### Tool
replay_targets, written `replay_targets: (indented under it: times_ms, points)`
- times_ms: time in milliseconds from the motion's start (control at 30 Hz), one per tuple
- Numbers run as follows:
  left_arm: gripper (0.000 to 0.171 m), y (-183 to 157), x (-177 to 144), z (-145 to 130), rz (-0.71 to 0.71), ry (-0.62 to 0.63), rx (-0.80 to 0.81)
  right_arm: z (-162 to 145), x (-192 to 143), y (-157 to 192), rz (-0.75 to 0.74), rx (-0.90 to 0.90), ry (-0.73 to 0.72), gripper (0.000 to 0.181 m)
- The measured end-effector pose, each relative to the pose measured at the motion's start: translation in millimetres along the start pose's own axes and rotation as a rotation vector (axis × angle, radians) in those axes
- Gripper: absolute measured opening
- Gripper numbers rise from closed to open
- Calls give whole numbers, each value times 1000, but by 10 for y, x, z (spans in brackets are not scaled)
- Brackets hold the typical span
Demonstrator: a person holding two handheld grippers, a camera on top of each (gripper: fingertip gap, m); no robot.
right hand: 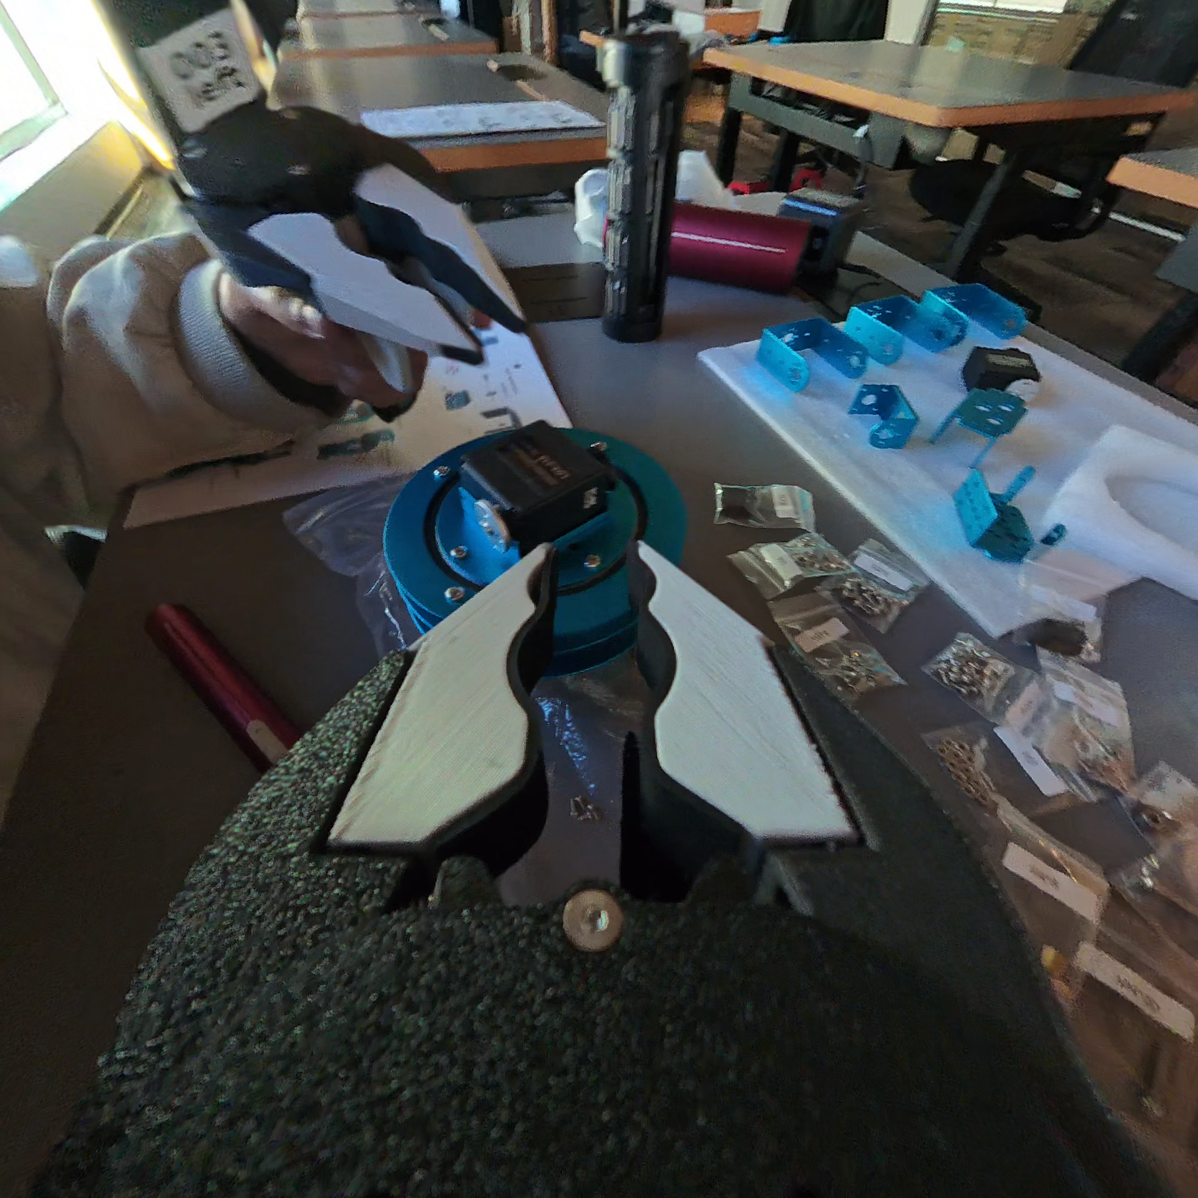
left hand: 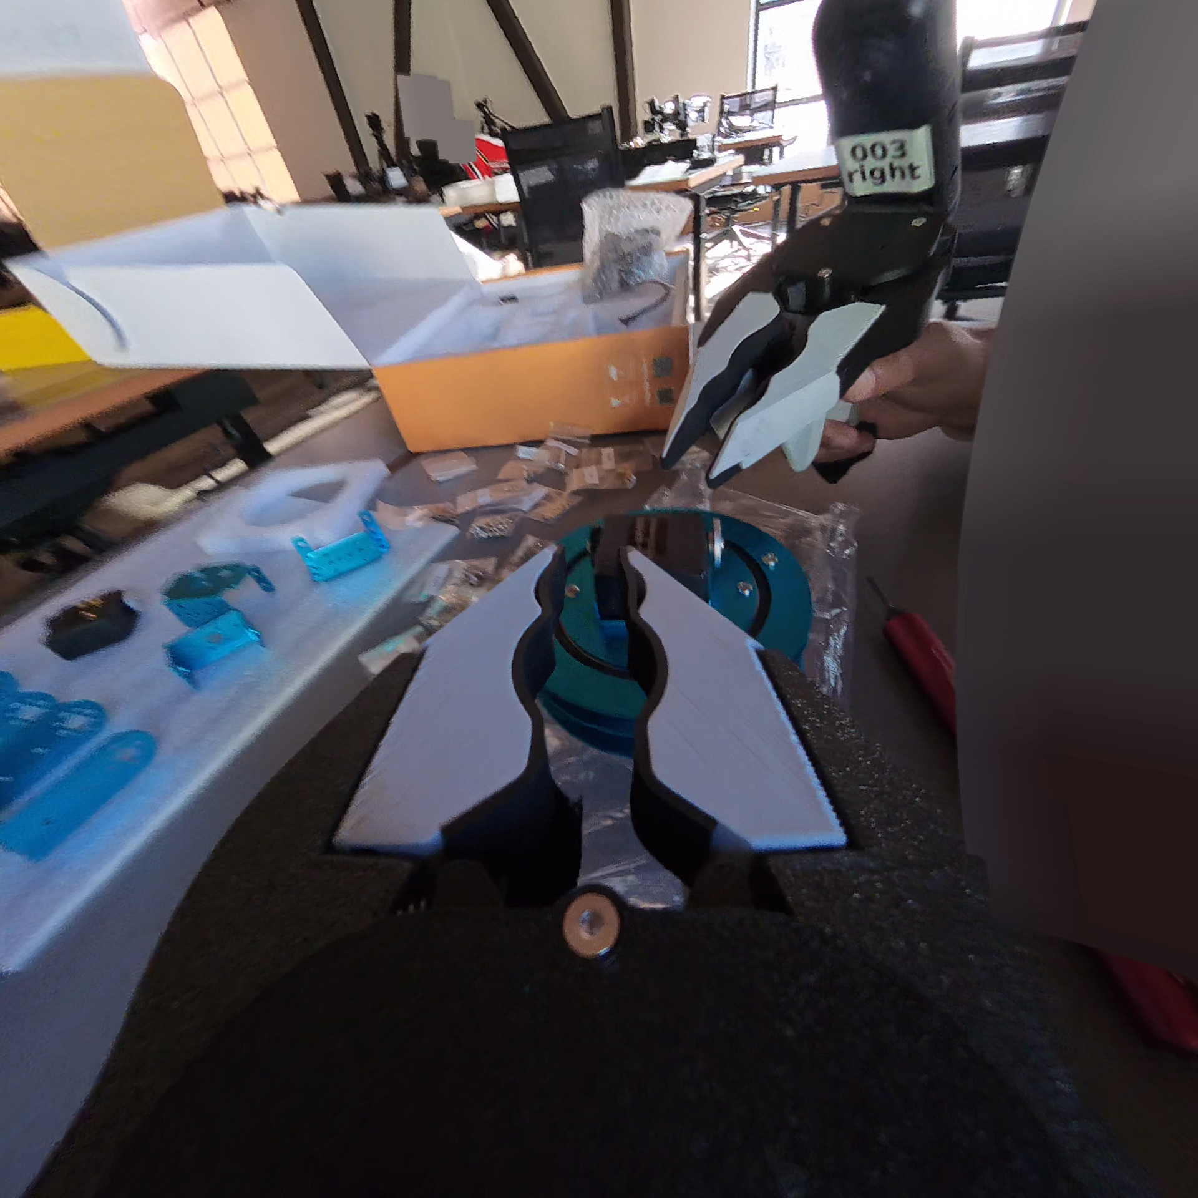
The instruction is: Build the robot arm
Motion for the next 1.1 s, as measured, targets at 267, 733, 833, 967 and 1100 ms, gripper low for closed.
replay_targets:
  times_ms: [267, 733, 833, 967, 1100]
  points:
    - [19, -582, -322, 278, -102, 127, -100, -345, -416, 0, 71, 137, 326, 24]
    - [28, -1569, -227, -562, -110, 578, -44, -733, -149, 65, 162, 60, 494, 0]
    - [29, -1579, -187, -685, -103, 656, -12, -821, -160, 24, 168, 91, 514, 2]
    - [21, -1596, -193, -738, -105, 681, 18, -847, -170, -40, 157, 130, 489, 8]
    - [21, -1584, -317, -747, -89, 688, 35, -835, -242, -186, 65, 120, 471, 10]
Point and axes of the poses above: each gripper's, where its closed fingertips meet, x out along the fingers, z out of its top, y = z × x across the jaws, the point moved 5 cm from there along -x, back along the fingers, and after that the axes turned 14 degrees about z, right-handed, at the moved point
